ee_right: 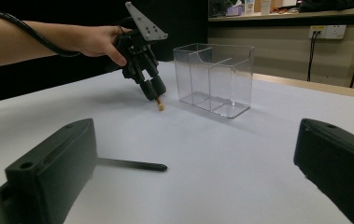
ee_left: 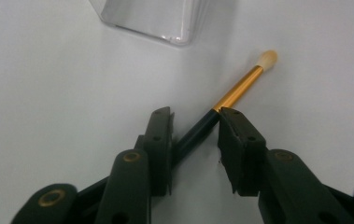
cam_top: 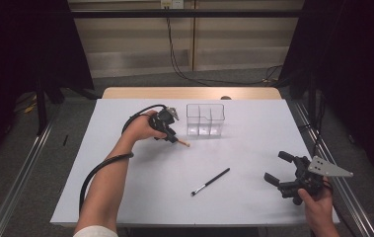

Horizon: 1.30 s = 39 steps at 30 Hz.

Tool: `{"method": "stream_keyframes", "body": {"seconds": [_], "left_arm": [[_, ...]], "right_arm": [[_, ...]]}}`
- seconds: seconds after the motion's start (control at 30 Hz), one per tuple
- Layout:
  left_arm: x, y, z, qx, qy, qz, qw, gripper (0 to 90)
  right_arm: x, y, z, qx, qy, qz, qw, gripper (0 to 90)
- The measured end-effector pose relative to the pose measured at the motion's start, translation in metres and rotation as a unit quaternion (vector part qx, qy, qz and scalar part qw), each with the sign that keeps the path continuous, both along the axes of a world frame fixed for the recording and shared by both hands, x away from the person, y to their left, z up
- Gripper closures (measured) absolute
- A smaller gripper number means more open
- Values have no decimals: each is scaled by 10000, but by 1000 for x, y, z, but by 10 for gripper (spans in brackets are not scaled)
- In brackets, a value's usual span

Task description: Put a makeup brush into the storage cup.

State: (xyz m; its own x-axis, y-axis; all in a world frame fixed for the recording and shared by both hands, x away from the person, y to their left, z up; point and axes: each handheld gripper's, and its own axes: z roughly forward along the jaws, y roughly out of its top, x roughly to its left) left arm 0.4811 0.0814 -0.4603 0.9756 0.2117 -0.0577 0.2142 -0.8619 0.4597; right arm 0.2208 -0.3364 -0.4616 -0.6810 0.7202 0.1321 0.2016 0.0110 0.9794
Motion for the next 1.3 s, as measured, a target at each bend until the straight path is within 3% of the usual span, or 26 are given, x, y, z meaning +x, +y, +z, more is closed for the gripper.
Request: {"method": "stream_keyframes", "body": {"seconds": [0.07, 0.1, 0.17, 0.27, 0.53, 0.7, 0.83, 0.93, 1.13, 1.17, 1.3], "left_arm": [[-2, 3, 1, 23, 29, 68, 10000, 734], [-4, 3, 1, 32, 67, 112, 9999, 811], [-6, 5, 1, 85, 70, 117, 9999, 826], [-10, 8, 3, 124, 245, 134, 9995, 828], [-18, 20, 5, 292, 449, 281, 9982, 830], [-19, 24, 6, 409, 416, 346, 9977, 816], [-20, 21, 7, 456, 516, 392, 9969, 779], [-20, 18, 8, 587, 493, 285, 9966, 771], [-19, 13, 9, 847, 440, 282, 9950, 791], [-20, 11, 8, 794, 469, 349, 9951, 800], [-18, 9, 9, 977, 431, 215, 9940, 826]], "right_arm": [[0, 0, 0, -15, 9, -2, 10000, 0], [0, 1, 0, -16, 12, -6, 10000, 0], [0, 1, 0, -18, 13, -1, 10000, 0], [0, 2, 0, -27, 11, -5, 10000, 0], [0, 1, 0, -38, 23, -2, 10000, 0], [0, 2, 0, -55, 22, 13, 10000, 0], [1, 2, 0, -62, 28, 18, 10000, 0], [1, 3, 0, -65, 25, 24, 10000, 0], [1, 3, 0, -81, 33, 38, 10000, 0], [1, 3, 0, -93, 39, 34, 9999, 0], [1, 3, 0, -109, 59, 21, 9999, 0]]}}
